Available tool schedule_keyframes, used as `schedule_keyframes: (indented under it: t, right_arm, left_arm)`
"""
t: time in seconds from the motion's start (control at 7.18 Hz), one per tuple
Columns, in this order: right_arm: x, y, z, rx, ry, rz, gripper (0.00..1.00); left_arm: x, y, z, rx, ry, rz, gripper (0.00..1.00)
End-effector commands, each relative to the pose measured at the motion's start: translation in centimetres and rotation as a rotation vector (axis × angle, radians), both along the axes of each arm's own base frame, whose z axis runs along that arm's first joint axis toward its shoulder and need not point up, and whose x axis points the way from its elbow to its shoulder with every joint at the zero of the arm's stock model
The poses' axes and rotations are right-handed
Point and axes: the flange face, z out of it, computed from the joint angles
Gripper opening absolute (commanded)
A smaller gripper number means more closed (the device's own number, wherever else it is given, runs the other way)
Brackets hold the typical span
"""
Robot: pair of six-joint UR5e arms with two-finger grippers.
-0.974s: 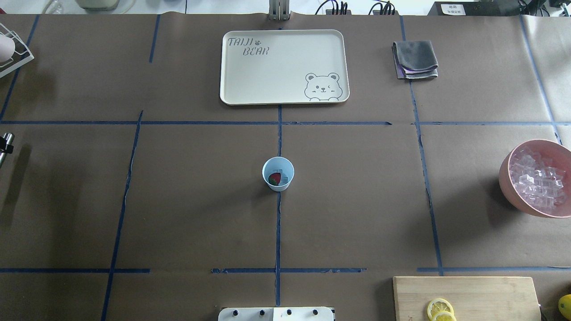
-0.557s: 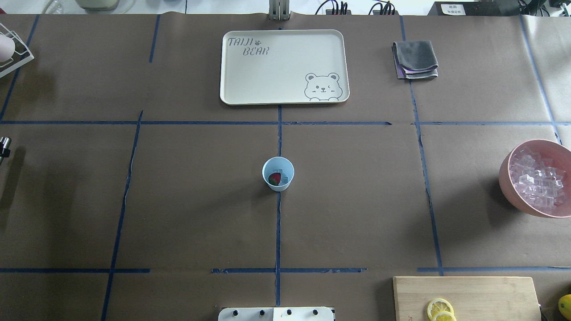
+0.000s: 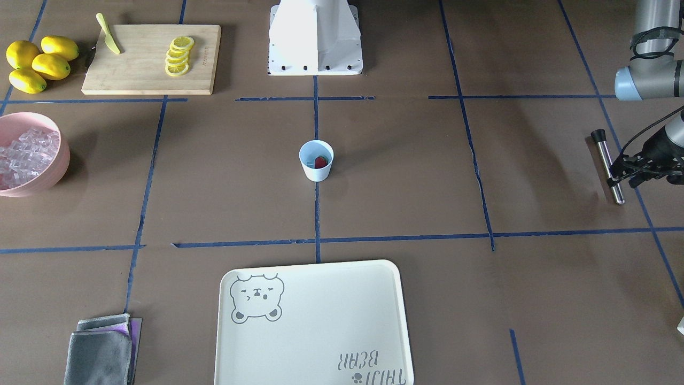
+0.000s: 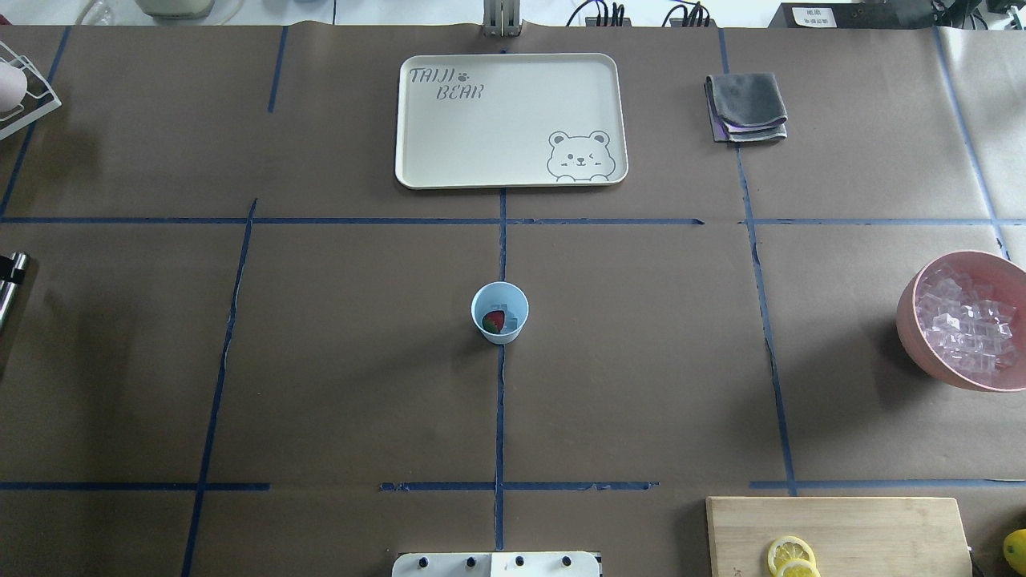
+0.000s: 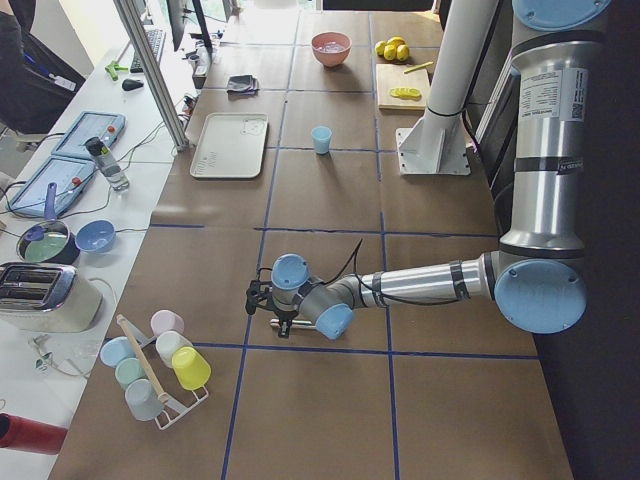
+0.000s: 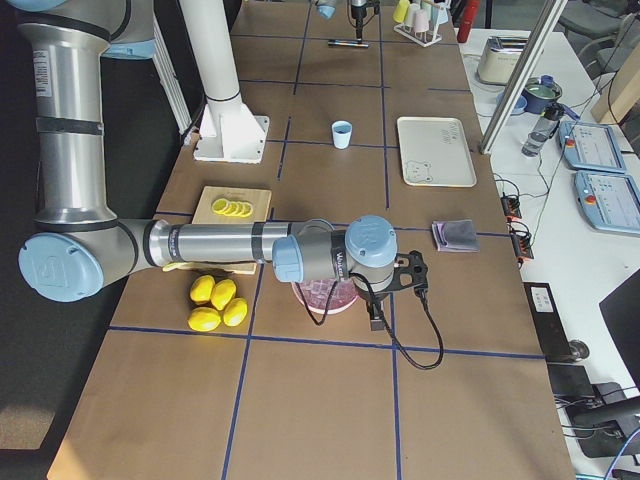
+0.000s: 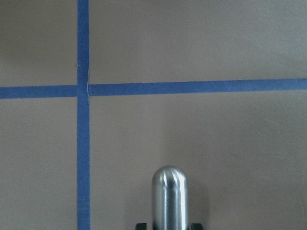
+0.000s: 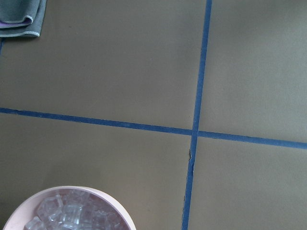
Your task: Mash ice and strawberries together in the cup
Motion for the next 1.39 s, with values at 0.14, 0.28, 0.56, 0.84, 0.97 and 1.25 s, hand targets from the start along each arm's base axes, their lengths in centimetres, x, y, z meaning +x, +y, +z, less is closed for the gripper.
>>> schedule_keyframes:
  t: [0.14,0.28,0.56,0.84,0.97,1.25]
  right_arm:
    - [0.0,-0.1,-0.5,0.012,0.002,-0.001,1.0]
    - [0.0,-0.4,-0.8,0.018,0.002,-0.001,1.0]
    - [0.0,-0.6,-1.0,0.021,0.004,-0.001,1.0]
    - [0.0,-0.6,-0.8,0.018,0.004,-0.001,1.0]
    - [0.0,-0.6,-0.7,0.016,0.004,-0.001,1.0]
    - [0.0,-0.6,-0.6,0.012,0.002,-0.001,1.0]
  left_arm:
    - [-0.1,-0.9,-0.8,0.019,-0.014,-0.011,1.0]
    - [0.0,-0.7,-1.0,-0.009,0.021,0.035,1.0]
    - [-4.4,-2.0,-3.1,0.01,-0.005,0.097,1.0]
    - [-11.2,-3.1,-6.2,0.017,-0.068,0.153,1.0]
    - [-13.5,-2.9,-7.0,0.02,-0.082,0.183,1.0]
    - [-16.9,-2.1,-6.3,0.004,-0.068,0.181,1.0]
